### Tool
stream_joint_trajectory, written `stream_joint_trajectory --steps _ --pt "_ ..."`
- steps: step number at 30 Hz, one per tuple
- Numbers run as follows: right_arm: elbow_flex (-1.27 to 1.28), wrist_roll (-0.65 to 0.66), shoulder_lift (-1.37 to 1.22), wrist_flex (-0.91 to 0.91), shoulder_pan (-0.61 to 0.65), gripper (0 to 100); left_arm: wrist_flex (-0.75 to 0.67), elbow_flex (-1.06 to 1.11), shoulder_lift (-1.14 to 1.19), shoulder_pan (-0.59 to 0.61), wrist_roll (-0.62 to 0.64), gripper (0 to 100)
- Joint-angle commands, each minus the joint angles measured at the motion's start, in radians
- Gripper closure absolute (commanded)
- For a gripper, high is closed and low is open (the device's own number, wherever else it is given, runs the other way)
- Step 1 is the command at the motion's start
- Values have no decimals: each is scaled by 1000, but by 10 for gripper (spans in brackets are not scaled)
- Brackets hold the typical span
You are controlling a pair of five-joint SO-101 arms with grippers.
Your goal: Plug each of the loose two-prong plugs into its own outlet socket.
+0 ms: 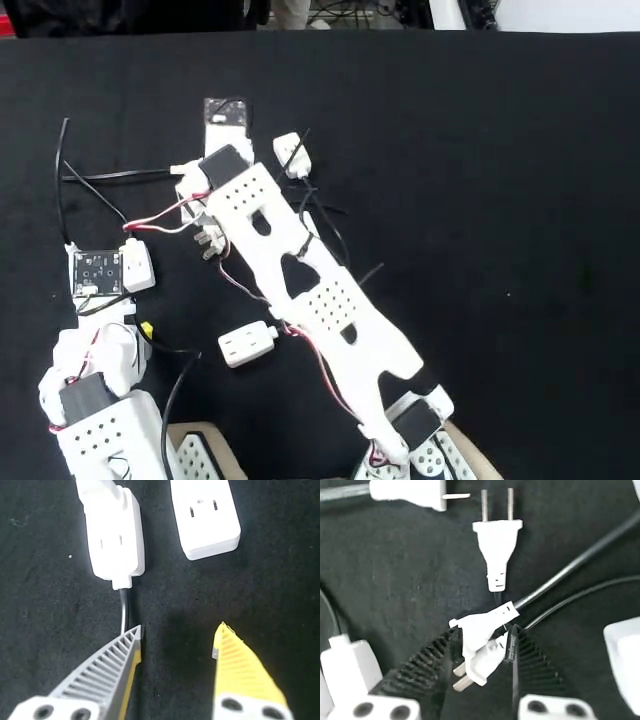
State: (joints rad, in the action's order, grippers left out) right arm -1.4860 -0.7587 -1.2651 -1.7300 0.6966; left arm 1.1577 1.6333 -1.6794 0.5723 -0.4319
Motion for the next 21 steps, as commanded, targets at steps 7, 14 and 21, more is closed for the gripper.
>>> stream_joint_trajectory --steps 7,14,21 --pt "-182 -196 -133 0 12 839 -18 -2 -8 4 -6 770" --pt "-183 -199 -163 21 68 843 -18 -2 -8 4 -6 770" --pt "-179 -187 -163 18 69 882 -18 -2 -8 4 -6 770"
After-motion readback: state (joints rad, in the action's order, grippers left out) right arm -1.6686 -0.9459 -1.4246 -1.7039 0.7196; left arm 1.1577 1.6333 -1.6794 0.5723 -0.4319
